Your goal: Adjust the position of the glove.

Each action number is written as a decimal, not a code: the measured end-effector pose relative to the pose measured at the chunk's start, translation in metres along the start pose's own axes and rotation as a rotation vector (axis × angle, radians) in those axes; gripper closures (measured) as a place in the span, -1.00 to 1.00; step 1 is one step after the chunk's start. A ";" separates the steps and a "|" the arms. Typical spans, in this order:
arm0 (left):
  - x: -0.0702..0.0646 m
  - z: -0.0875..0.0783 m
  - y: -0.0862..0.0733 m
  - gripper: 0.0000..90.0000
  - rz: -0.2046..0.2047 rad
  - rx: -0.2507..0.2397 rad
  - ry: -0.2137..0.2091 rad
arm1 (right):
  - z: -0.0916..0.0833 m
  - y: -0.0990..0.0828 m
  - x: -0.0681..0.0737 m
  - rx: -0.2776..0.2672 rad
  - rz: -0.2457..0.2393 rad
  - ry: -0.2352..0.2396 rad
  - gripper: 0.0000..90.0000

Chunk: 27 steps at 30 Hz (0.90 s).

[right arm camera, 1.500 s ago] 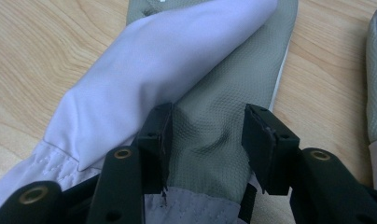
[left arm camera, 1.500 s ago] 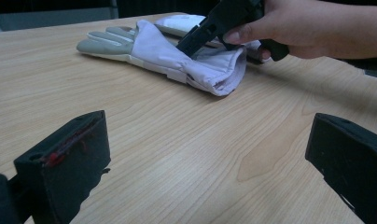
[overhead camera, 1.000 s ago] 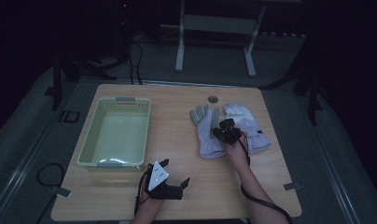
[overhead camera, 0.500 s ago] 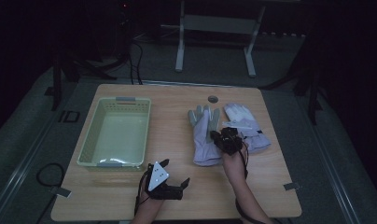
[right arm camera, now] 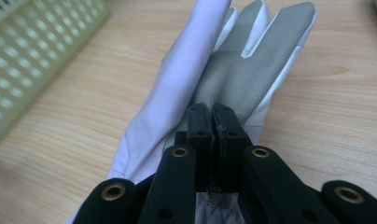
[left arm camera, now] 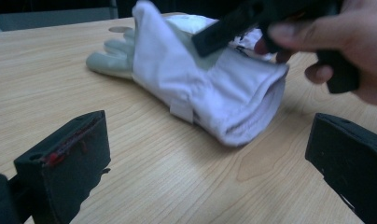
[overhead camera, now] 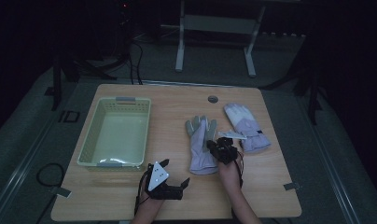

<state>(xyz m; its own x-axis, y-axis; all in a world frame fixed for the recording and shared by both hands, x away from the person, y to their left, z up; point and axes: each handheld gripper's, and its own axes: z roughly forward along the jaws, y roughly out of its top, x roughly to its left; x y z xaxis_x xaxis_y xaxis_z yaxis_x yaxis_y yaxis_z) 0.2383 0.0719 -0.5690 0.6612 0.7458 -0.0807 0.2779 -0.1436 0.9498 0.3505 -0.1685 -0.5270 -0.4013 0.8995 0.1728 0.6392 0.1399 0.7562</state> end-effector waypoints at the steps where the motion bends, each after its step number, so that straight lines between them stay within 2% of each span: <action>1: 0.000 0.000 0.000 -1.00 0.000 0.000 0.000 | 0.005 -0.002 0.000 0.022 -0.017 -0.016 0.86; 2: 0.000 0.000 0.000 -1.00 0.001 0.000 0.000 | 0.005 -0.002 0.000 0.022 -0.017 -0.016 0.86; 4: 0.000 0.000 0.000 -1.00 0.003 0.000 0.000 | 0.015 -0.008 -0.001 0.066 -0.033 -0.037 0.72; 6: 0.000 0.000 0.000 -1.00 0.004 -0.001 0.000 | 0.018 -0.012 -0.002 0.061 -0.033 -0.037 0.66; 8: 0.000 0.000 0.000 -1.00 0.003 0.000 0.000 | 0.019 -0.012 0.000 0.061 -0.060 -0.052 0.60; 11: 0.000 0.000 0.000 -1.00 0.003 0.000 0.000 | 0.018 -0.011 0.001 0.063 -0.058 -0.052 0.58; 16: 0.000 0.000 0.000 -1.00 0.003 -0.001 0.000 | 0.012 -0.004 -0.005 0.075 -0.068 -0.027 0.41; 20: 0.000 0.000 0.000 -1.00 0.003 -0.001 0.000 | 0.006 0.001 -0.014 0.059 -0.062 -0.004 0.30; 23: 0.000 0.000 0.000 -1.00 0.003 0.000 0.001 | -0.001 0.006 -0.022 0.048 -0.054 -0.004 0.32; 27: 0.000 0.000 0.000 -1.00 0.001 0.000 0.003 | -0.010 0.017 -0.032 0.029 -0.073 -0.016 0.30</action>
<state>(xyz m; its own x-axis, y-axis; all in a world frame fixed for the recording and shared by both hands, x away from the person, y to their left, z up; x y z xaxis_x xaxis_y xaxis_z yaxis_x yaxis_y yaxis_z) 0.2383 0.0720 -0.5690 0.6596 0.7474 -0.0793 0.2777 -0.1442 0.9498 0.3674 -0.1994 -0.5134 -0.4370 0.8931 0.1071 0.6272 0.2171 0.7480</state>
